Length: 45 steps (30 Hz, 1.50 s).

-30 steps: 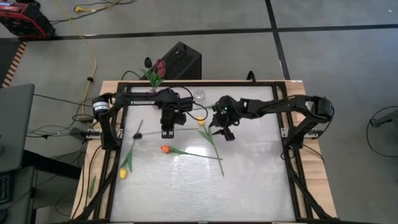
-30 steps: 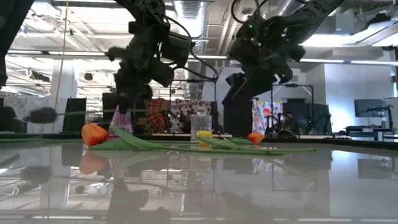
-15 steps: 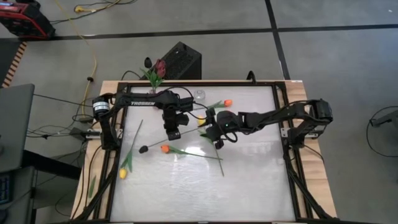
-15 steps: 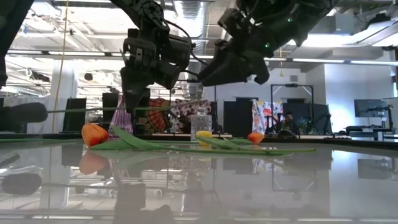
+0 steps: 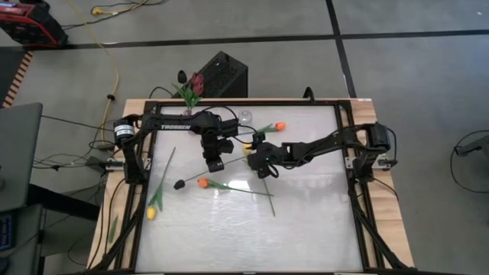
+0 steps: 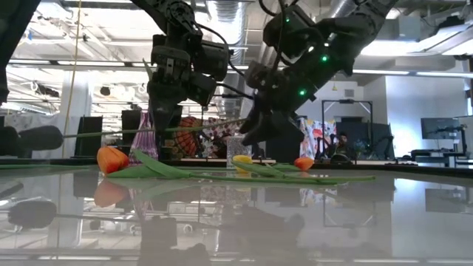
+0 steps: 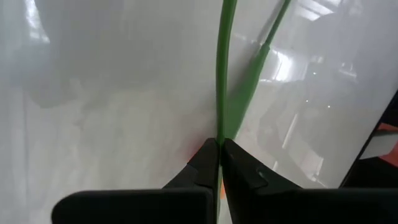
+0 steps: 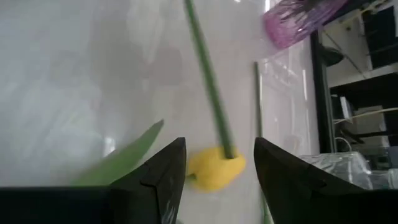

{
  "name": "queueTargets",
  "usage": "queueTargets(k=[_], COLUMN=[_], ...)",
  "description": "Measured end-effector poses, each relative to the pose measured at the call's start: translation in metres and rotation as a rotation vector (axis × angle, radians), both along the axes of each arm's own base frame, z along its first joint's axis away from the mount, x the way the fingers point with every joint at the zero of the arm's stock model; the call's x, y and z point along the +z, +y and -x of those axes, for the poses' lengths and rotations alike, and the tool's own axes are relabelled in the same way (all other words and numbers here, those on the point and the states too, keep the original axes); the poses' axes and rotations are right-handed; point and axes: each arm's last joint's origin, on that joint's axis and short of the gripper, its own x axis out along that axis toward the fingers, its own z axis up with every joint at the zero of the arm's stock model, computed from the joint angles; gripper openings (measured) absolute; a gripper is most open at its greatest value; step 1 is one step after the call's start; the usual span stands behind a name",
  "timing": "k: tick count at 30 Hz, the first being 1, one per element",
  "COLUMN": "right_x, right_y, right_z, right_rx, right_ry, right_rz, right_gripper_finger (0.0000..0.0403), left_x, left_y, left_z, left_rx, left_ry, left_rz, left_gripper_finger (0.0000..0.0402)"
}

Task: Sort flowers into vase by color
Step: Put the black flower into the purple vase

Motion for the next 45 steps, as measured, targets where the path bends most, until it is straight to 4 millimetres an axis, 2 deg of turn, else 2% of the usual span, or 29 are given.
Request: queueTargets(k=[7,16,29,32,38,45], right_x=[0.009,0.009,0.009,0.008,0.004,0.006], right_y=[0.005,0.004,0.005,0.005,0.004,-0.004], right_z=[0.000,0.000,0.000,0.000,0.004,0.010], right_rx=[0.014,0.017,0.020,0.023,0.027,0.086], right_ry=[-0.035,-0.033,-0.036,-0.027,0.033,0.046], right_rz=[0.002,0.007,0.007,0.008,-0.005,-0.194], right_gripper_finger=[0.0185,0.0152,0.0043,0.0022,0.0021,0.0021], left_x=[0.000,-0.001,-0.001,-0.001,0.001,0.026], left_y=[0.001,0.002,0.003,0.004,0.004,0.004], left_z=[0.000,-0.001,-0.002,-0.002,-0.002,0.002], left_rx=[0.001,0.019,0.020,0.006,-0.045,-0.161], left_ry=[0.006,0.005,-0.003,-0.005,-0.018,0.042], left_rz=[-0.037,-0.052,-0.077,-0.090,-0.096,-0.129], left_gripper_finger=[0.0000,0.0000,0.0004,0.0017,0.0066,0.0109])
